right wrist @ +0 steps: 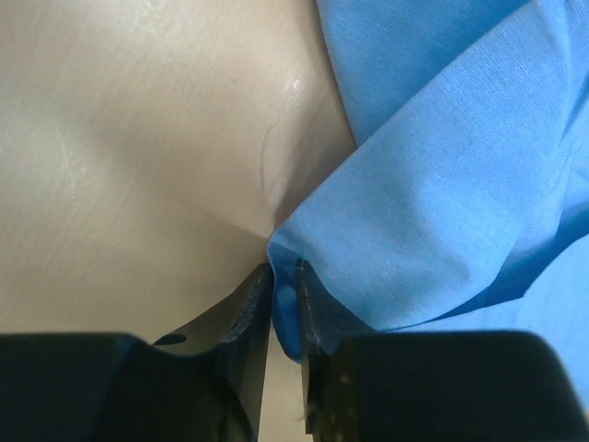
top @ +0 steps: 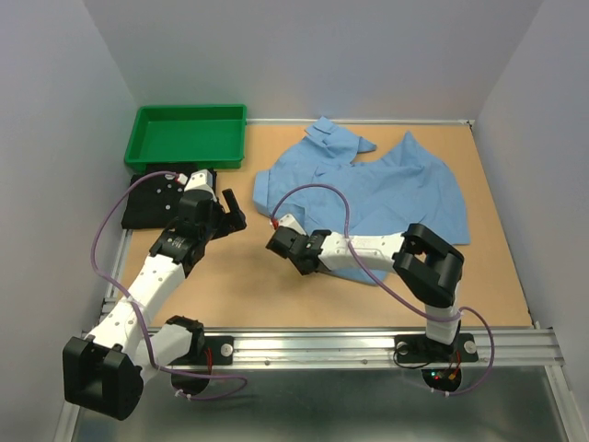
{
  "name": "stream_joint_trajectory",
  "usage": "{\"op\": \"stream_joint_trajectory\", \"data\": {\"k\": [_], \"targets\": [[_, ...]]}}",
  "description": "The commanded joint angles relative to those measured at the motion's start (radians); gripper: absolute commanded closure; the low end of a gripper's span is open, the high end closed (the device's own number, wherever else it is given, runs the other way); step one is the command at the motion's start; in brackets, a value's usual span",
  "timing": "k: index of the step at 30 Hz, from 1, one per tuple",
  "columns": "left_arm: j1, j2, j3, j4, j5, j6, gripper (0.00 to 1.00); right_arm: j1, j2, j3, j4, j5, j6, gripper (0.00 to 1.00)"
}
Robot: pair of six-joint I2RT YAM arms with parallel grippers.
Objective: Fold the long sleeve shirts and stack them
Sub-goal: Flatten the shirt out
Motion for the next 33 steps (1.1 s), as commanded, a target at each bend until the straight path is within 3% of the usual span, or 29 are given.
{"op": "stream_joint_trajectory", "data": {"k": [1, 3, 8, 17, 25, 29, 32, 33], "targets": [[-0.001, -0.014, -0.001, 0.024, -0.012, 0.007, 0.05, -0.029, 0.036, -0.058, -0.031, -0.054, -0.006, 0.86], [-0.001, -0.013, 0.002, 0.024, -0.015, 0.011, 0.05, -0.032, 0.019, -0.057, -0.031, -0.081, -0.021, 0.99], [-0.001, -0.008, 0.024, 0.021, -0.034, 0.02, 0.05, -0.029, -0.097, -0.009, -0.031, -0.299, -0.139, 0.99], [-0.001, 0.036, 0.078, 0.03, -0.067, 0.045, 0.05, 0.015, -0.183, 0.04, -0.039, -0.961, -0.306, 0.99], [-0.001, 0.073, 0.099, 0.039, -0.054, 0.051, 0.05, 0.017, -0.119, 0.144, -0.282, -1.163, -0.582, 1.0], [-0.001, 0.098, 0.107, 0.048, -0.037, 0.048, 0.05, 0.017, -0.096, 0.155, -0.347, -1.189, -0.618, 0.99], [-0.001, 0.113, 0.107, 0.061, -0.012, 0.042, 0.05, 0.017, -0.096, 0.161, -0.358, -1.178, -0.614, 0.9], [-0.001, 0.122, 0.105, 0.065, 0.008, 0.04, 0.05, 0.017, -0.111, 0.166, -0.354, -1.13, -0.606, 0.71]]}}
